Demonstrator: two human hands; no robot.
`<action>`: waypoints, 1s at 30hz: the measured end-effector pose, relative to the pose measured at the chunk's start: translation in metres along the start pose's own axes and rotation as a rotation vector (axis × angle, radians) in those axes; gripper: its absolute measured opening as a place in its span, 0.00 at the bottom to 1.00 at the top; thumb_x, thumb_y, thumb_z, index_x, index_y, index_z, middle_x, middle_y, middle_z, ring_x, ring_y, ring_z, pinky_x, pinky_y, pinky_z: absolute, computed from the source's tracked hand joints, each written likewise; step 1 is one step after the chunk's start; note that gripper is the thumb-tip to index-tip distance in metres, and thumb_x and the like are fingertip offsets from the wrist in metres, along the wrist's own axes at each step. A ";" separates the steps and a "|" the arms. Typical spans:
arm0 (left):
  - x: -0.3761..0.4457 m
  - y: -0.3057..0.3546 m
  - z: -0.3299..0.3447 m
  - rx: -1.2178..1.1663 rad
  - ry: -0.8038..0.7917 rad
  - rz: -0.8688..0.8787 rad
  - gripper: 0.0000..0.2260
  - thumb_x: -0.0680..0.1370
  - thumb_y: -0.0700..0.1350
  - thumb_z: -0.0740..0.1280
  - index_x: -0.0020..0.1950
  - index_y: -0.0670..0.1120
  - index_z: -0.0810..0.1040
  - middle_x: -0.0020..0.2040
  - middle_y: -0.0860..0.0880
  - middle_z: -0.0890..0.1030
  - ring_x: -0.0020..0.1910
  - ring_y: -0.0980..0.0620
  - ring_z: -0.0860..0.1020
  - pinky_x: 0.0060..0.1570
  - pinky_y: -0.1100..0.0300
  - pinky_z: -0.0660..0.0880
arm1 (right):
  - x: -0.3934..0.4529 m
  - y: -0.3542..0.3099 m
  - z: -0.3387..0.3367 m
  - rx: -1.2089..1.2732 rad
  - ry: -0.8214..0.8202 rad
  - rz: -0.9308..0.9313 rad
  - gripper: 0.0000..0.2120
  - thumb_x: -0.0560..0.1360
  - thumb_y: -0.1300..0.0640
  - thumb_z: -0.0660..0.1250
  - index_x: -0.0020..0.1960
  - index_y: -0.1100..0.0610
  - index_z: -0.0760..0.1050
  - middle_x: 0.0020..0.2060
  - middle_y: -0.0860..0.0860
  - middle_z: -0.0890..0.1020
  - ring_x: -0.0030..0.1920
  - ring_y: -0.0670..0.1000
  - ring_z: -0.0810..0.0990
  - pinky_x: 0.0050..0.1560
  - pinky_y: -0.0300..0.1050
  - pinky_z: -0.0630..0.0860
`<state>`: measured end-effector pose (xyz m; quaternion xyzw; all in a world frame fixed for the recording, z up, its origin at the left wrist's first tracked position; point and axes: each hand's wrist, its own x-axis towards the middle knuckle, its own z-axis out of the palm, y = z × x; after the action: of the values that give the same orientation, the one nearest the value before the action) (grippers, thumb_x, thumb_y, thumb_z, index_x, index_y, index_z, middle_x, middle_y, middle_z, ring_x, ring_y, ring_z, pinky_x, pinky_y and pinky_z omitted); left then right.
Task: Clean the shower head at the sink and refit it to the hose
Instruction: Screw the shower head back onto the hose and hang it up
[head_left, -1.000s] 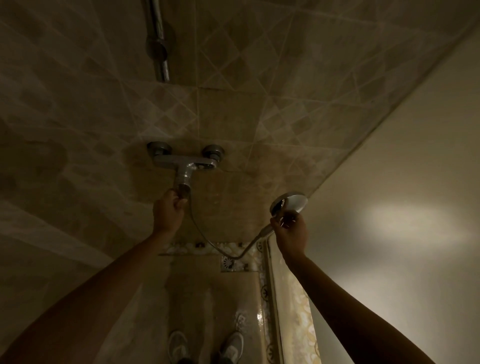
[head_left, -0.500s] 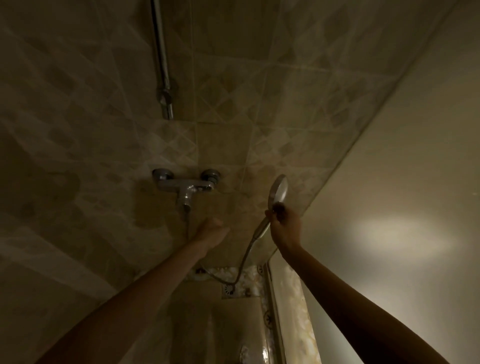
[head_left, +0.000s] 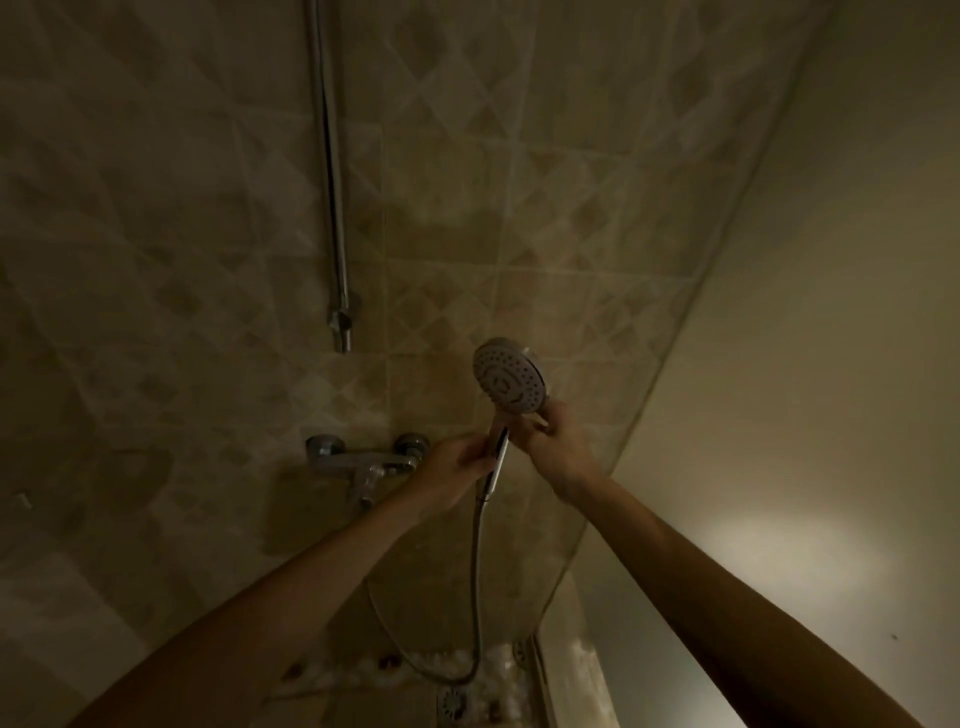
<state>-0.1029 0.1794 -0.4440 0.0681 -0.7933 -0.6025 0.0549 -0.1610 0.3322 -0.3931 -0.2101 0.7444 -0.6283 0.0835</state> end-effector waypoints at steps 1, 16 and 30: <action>0.000 0.008 -0.003 -0.009 0.020 0.013 0.09 0.79 0.34 0.67 0.58 0.41 0.80 0.57 0.39 0.83 0.58 0.43 0.80 0.65 0.40 0.74 | 0.003 -0.010 0.000 0.021 -0.006 -0.021 0.10 0.81 0.67 0.67 0.59 0.56 0.80 0.50 0.47 0.86 0.52 0.48 0.85 0.53 0.44 0.83; 0.016 0.161 -0.097 0.108 0.181 0.336 0.09 0.74 0.34 0.73 0.54 0.38 0.79 0.43 0.53 0.81 0.40 0.65 0.82 0.40 0.72 0.75 | 0.045 -0.151 -0.018 -0.647 -0.206 -0.546 0.13 0.78 0.59 0.74 0.62 0.58 0.81 0.49 0.46 0.85 0.47 0.36 0.84 0.46 0.23 0.75; 0.011 0.337 -0.178 0.201 0.336 0.657 0.16 0.68 0.23 0.73 0.49 0.38 0.76 0.33 0.48 0.76 0.30 0.63 0.78 0.32 0.68 0.76 | 0.088 -0.329 -0.019 -0.696 -0.030 -0.797 0.08 0.75 0.58 0.77 0.53 0.54 0.83 0.42 0.46 0.86 0.45 0.46 0.86 0.52 0.42 0.83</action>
<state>-0.0974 0.0976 -0.0717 -0.0870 -0.8080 -0.4524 0.3673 -0.1790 0.2728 -0.0577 -0.5012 0.7700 -0.3239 -0.2257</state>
